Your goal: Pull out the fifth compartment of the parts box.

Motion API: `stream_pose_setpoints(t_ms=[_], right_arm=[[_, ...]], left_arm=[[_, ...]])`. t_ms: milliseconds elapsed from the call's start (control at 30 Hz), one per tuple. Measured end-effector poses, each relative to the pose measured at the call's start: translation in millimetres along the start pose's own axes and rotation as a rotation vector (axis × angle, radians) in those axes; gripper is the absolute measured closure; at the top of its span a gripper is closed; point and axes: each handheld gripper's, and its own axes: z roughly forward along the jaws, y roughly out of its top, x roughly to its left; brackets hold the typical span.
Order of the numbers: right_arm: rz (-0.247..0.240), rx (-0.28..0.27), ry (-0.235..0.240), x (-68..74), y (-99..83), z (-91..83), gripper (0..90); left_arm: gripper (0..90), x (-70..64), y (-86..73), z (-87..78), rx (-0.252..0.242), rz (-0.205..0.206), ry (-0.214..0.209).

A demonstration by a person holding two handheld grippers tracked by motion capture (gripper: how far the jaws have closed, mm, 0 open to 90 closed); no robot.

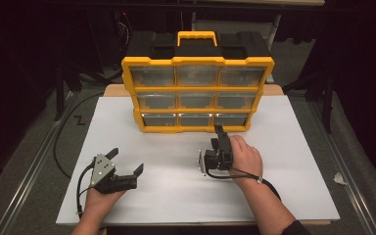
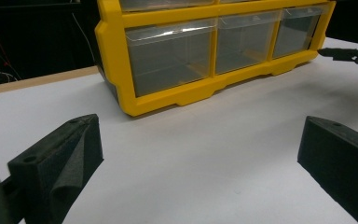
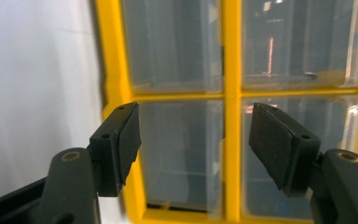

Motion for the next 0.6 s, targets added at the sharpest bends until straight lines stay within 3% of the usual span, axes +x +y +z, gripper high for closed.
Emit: stream_pose_setpoints(t_ms=[500, 600], right_arm=[[0.025, -0.01, -0.084, -35.1, 22.4, 9.9, 48.4], [0.007, -0.02, -0.103, -42.2, 25.5, 11.7, 50.5]], left_arm=[[0.5, -0.5, 0.1, -0.1, -0.003, 0.005, -0.003], [0.5, -0.5, 0.0, -0.1, -0.003, 0.005, -0.003]])
